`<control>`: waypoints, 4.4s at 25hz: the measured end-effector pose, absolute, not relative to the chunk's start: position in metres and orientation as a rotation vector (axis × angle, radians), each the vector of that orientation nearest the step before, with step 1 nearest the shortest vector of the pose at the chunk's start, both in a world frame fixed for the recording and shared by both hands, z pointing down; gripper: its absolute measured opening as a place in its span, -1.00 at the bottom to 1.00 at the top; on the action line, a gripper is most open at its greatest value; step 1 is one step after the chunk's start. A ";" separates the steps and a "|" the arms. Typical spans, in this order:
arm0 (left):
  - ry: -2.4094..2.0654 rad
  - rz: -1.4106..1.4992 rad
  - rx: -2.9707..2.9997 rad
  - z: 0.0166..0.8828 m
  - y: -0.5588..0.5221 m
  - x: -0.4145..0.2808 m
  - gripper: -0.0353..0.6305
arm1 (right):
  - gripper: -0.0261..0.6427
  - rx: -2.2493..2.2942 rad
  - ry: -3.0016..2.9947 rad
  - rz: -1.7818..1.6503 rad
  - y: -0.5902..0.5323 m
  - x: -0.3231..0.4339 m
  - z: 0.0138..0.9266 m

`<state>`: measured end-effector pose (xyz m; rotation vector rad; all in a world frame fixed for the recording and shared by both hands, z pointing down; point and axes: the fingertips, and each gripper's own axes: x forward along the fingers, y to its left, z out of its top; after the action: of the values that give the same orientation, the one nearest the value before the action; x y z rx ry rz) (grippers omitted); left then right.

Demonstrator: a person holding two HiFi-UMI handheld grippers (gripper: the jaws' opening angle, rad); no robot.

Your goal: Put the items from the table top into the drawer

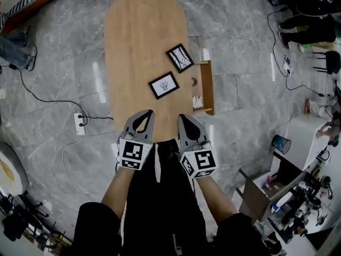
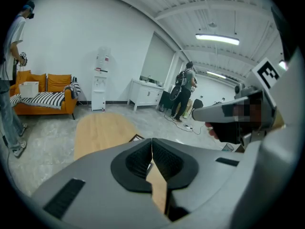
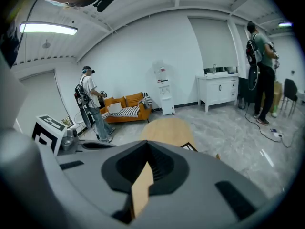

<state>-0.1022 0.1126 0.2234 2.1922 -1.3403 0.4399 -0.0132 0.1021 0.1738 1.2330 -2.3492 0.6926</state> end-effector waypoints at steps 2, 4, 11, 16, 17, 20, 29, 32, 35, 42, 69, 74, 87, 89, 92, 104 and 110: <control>-1.350 0.462 2.187 0.243 0.105 -0.103 -0.85 | -0.90 1.221 -2.338 0.727 0.089 -0.012 0.199; -1.364 0.480 2.187 0.262 0.098 -0.106 -0.85 | -0.89 1.199 -2.329 0.755 0.079 -0.012 0.224; -1.395 0.497 2.156 0.332 0.083 -0.103 -0.85 | -0.75 0.987 -2.280 0.773 0.061 -0.014 0.333; -1.354 0.540 2.156 0.378 0.081 -0.103 -0.85 | -0.62 0.945 -2.199 0.755 0.046 -0.003 0.412; -1.350 0.548 2.160 0.387 0.080 -0.104 -0.85 | -0.57 0.936 -2.186 0.742 0.040 0.000 0.427; -1.340 0.562 2.148 0.410 0.083 -0.103 -0.85 | -0.49 0.927 -2.145 0.659 0.021 0.012 0.464; -1.275 0.560 2.112 0.440 0.099 -0.087 -0.85 | -0.48 0.791 -2.035 0.586 -0.018 0.017 0.542; -1.262 0.559 2.109 0.442 0.103 -0.089 -0.85 | -0.48 0.759 -1.991 0.600 -0.020 0.016 0.557; -1.274 0.563 2.103 0.442 0.104 -0.098 -0.85 | -0.62 0.773 -1.954 0.631 -0.021 0.018 0.566; -1.298 0.555 2.087 0.445 0.102 -0.106 -0.85 | -0.72 0.781 -1.936 0.653 -0.022 0.018 0.569; -1.044 0.648 2.260 0.443 0.093 -0.018 -0.85 | -0.72 1.462 -1.813 0.938 -0.005 0.206 0.524; -0.999 0.672 2.287 0.445 0.087 -0.004 -0.85 | -0.72 1.698 -1.651 1.073 0.006 0.264 0.536; -0.957 0.709 2.292 0.455 0.080 -0.001 -0.85 | -0.72 1.978 -1.273 1.501 0.041 0.303 0.588; -0.955 0.712 2.290 0.457 0.080 -0.001 -0.85 | -0.71 2.003 -1.210 1.566 0.048 0.306 0.596; -0.955 0.714 2.283 0.459 0.080 -0.002 -0.85 | -0.71 1.946 -1.205 1.542 0.054 0.302 0.606; -0.950 0.741 2.273 0.462 0.084 -0.011 -0.85 | -0.70 1.718 -1.248 1.353 0.031 0.272 0.637; -0.965 0.729 2.265 0.462 0.084 -0.013 -0.85 | -0.43 1.721 -1.337 1.223 0.023 0.278 0.621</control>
<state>-0.0132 0.0837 0.4623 2.2646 -0.9655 0.7294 0.2780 0.0227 0.6210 1.7214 -1.3367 1.2226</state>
